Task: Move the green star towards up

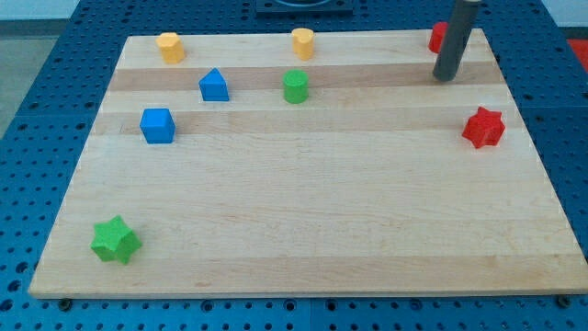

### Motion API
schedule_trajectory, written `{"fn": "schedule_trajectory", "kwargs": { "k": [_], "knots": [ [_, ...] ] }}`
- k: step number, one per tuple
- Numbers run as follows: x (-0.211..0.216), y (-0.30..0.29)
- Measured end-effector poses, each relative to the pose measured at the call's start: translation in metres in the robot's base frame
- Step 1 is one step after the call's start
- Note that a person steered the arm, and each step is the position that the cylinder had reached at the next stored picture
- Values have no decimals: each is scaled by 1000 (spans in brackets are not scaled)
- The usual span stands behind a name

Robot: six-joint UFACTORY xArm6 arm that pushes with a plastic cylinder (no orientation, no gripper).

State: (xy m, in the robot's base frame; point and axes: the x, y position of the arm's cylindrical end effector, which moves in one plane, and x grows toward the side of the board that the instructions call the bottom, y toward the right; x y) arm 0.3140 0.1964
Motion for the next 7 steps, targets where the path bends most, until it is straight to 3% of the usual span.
{"fn": "schedule_trajectory", "kwargs": {
  "k": [7],
  "knots": [
    [264,-323]
  ]
}}
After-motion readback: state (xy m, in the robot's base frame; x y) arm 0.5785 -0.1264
